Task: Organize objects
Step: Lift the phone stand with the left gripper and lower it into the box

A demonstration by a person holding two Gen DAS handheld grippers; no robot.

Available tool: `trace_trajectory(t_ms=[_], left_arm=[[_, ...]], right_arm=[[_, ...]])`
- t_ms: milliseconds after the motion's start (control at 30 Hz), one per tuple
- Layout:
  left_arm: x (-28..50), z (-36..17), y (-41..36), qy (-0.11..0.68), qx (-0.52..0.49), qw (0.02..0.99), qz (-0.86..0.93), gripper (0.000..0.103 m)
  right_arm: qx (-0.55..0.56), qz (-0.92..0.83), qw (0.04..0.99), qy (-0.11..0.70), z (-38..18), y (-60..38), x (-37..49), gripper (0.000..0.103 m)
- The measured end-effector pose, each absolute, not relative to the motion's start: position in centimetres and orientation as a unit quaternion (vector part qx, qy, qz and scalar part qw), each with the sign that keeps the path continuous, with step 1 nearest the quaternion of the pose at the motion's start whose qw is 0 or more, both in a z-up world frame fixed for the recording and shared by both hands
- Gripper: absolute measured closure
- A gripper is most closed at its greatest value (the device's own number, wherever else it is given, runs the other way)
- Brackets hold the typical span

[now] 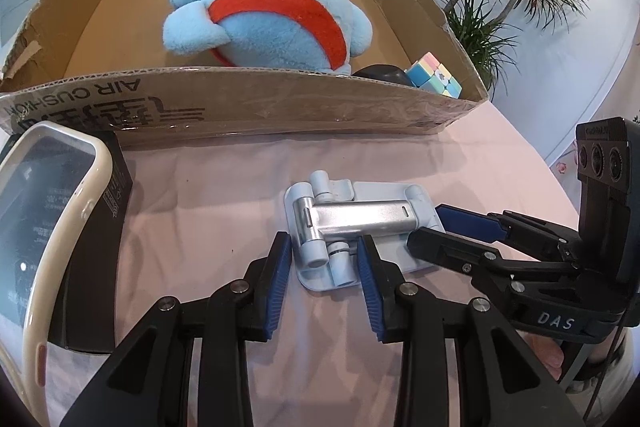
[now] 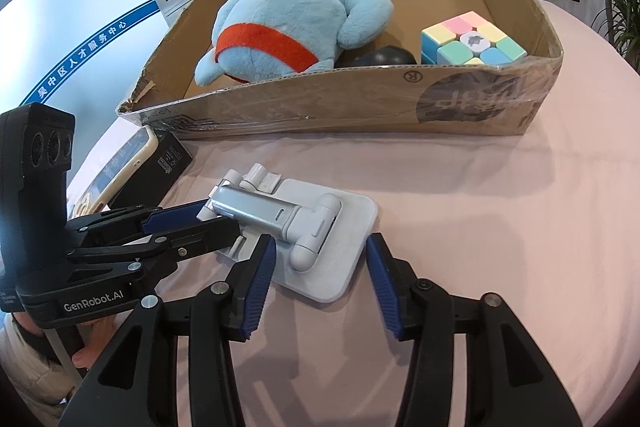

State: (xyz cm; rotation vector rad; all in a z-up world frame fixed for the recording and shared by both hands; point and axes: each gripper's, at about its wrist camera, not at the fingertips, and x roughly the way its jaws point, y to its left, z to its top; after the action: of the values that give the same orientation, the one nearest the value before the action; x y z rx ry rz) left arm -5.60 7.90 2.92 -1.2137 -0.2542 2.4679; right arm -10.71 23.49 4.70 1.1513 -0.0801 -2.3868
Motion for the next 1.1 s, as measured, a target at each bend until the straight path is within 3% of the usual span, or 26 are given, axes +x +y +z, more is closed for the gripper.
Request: trace_trajectory(t_ms=[133, 567, 1100], left_arm=[[-5.4, 3.0, 7.9, -0.085, -0.43, 0.186, 0.88, 0.072], [-3.0, 4.4, 7.7, -0.061, -0.415, 0.175, 0.891, 0.075], [-0.7, 12.2, 7.5, -0.017, -0.347, 0.149, 0.926, 0.075]], right_arm=[[0.421, -0.875, 0.238, -0.036, 4.7, 23.7, -10.6, 0.067], [0.396, -0.888, 0.234, -0.012, 5.6, 23.0, -8.5, 0.069], [0.312, -0.921, 0.232, 0.015, 12.2, 21.9, -5.9, 0.07]])
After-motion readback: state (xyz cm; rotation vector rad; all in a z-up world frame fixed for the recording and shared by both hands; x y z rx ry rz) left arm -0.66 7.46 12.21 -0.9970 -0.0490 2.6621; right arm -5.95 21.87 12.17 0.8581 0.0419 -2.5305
